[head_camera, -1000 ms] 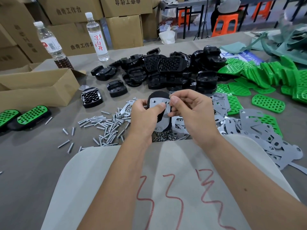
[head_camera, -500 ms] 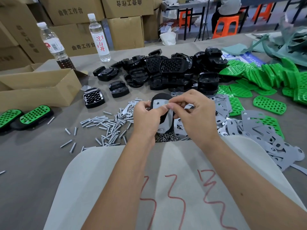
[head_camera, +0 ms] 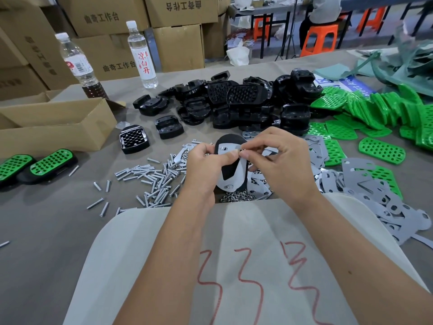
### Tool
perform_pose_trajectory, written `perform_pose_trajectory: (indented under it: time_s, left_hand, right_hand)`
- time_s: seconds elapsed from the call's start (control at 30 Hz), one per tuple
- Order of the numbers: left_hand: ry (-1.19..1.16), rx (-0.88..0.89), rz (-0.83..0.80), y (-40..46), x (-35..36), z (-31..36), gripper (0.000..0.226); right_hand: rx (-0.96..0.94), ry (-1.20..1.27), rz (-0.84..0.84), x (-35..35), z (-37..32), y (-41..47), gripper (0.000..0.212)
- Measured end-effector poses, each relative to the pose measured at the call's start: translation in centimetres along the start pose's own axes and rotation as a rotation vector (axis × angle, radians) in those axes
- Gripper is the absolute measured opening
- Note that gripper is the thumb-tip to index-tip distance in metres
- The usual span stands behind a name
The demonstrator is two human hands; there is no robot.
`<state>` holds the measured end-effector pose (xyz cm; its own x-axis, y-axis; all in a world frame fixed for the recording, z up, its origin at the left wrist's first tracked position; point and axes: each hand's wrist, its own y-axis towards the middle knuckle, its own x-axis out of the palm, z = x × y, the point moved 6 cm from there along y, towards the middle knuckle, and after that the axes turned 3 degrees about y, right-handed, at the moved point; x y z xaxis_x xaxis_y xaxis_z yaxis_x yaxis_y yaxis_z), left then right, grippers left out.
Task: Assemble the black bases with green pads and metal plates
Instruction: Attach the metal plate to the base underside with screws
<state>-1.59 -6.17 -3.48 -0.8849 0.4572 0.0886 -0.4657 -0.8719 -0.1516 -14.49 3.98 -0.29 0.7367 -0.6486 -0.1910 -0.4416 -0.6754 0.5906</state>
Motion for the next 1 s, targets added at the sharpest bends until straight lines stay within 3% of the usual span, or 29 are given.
perform_pose_trajectory:
  time_s: [0.17, 0.47, 0.57, 0.67, 0.8, 1.0]
  left_hand:
    - [-0.022, -0.029, -0.064, 0.1, -0.1, -0.2, 0.029]
    - [-0.044, -0.052, -0.14, 0.3, -0.2, -0.5, 0.04]
    - [-0.054, -0.077, -0.124, 0.1, -0.2, -0.3, 0.016]
    - [-0.042, -0.11, -0.116, -0.1, -0.2, -0.2, 0.048]
    - [-0.046, -0.109, -0.115, -0.4, 0.1, -0.1, 0.051]
    - [-0.064, -0.077, -0.123, -0.5, 0.3, 0.0, 0.042]
  right_hand:
    - [0.015, 0.05, -0.072, 0.0, 0.1, 0.2, 0.012]
    - [0.041, 0.067, -0.056, -0.5, 0.0, 0.2, 0.007]
    - [0.032, 0.061, -0.065, -0.4, -0.2, 0.2, 0.005]
    - [0.018, 0.033, -0.073, -0.2, -0.1, 0.2, 0.004]
    - [-0.006, -0.038, -0.026, -0.2, 0.1, 0.1, 0.009]
    - [0.103, 0.146, 0.013, 0.0, 1.0, 0.0, 0.009]
